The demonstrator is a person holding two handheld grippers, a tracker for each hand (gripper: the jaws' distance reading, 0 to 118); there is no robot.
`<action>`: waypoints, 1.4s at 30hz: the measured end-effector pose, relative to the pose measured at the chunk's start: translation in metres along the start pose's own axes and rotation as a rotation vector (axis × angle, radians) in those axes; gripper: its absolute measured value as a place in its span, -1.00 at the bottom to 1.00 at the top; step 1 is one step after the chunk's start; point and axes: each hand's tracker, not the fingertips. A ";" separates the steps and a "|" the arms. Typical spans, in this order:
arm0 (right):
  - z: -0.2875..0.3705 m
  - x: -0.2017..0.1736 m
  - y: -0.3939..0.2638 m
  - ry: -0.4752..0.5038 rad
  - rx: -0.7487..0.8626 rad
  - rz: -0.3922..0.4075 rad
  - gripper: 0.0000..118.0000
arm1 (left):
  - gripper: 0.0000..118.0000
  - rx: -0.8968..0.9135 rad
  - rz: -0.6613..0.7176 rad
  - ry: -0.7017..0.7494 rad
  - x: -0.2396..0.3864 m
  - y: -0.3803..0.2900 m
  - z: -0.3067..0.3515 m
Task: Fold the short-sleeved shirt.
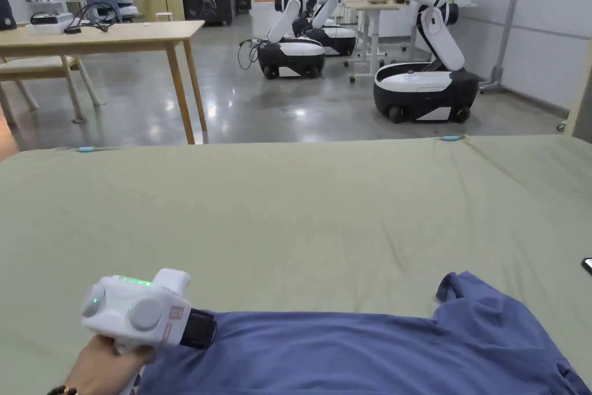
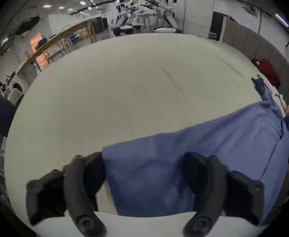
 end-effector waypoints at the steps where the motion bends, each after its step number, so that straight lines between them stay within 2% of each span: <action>1: -0.001 -0.002 0.000 0.002 -0.008 0.006 -0.99 | -0.27 0.048 0.005 0.027 0.001 -0.004 0.006; 5: -0.012 -0.012 0.002 0.021 -0.054 0.054 -0.99 | -0.99 0.156 -0.062 0.020 0.012 -0.008 0.022; 8: -0.025 -0.027 0.031 -0.003 -0.043 0.150 -0.99 | -0.99 0.112 -0.068 0.035 0.016 -0.008 0.018; 11: -0.071 -0.028 0.080 0.075 -0.010 0.236 -0.99 | -0.99 0.113 -0.071 0.037 0.012 -0.005 0.017; 13: -0.134 -0.017 0.104 0.022 -0.093 0.249 -0.99 | -0.99 0.120 -0.065 0.030 0.011 -0.009 0.020; 16: -0.241 0.030 0.113 -0.054 -0.261 0.247 -0.98 | -0.99 0.103 -0.017 -0.001 0.011 -0.012 0.021; 17: -0.268 0.038 0.113 -0.070 -0.304 0.233 -0.77 | -0.99 0.104 -0.014 -0.002 0.010 -0.012 0.020; 18: -0.288 0.045 0.113 -0.064 -0.342 0.215 -0.17 | -0.99 0.103 -0.012 -0.003 0.010 -0.012 0.020; 19: -0.311 0.058 0.111 -0.058 -0.403 0.205 0.82 | -0.99 0.096 -0.008 -0.008 0.011 -0.012 0.020; 20: -0.330 0.062 0.107 -0.070 -0.461 0.189 1.00 | -0.99 0.093 -0.007 -0.008 0.011 -0.013 0.020; 21: -0.340 0.064 0.104 -0.089 -0.497 0.186 0.95 | -0.99 0.092 -0.008 -0.006 0.012 -0.013 0.019; 23: -0.351 0.066 0.103 -0.153 -0.511 0.205 0.71 | -0.99 0.087 -0.008 -0.008 0.012 -0.013 0.017; 26: -0.362 0.062 0.100 -0.101 -0.535 0.234 0.24 | -0.99 0.082 -0.003 -0.012 0.015 -0.014 0.019; 28: -0.369 0.051 0.094 -0.122 -0.590 0.299 -0.09 | -0.99 0.080 -0.001 -0.014 0.018 -0.015 0.021; 30: -0.378 0.046 0.087 -0.156 -0.615 0.370 -0.33 | -0.99 0.080 -0.001 -0.014 0.025 -0.016 0.026; 31: -0.379 0.040 0.084 -0.140 -0.621 0.365 -0.62 | -0.99 0.080 -0.003 -0.012 0.026 -0.017 0.026; 32: -0.381 0.038 0.080 -0.138 -0.617 0.358 -0.62 | -0.99 0.081 -0.005 -0.008 0.028 -0.017 0.027; 35: -0.381 0.035 0.081 -0.162 -0.615 0.366 -1.00 | -0.99 0.076 -0.015 0.001 0.032 -0.016 0.028; 39: -0.369 0.036 0.090 -0.159 -0.582 0.336 -1.00 | -0.98 0.062 -0.022 0.004 0.032 -0.010 0.036; 42: -0.331 0.026 0.106 -0.129 -0.473 0.378 -1.00 | -0.99 0.092 0.030 -0.042 0.026 -0.006 0.063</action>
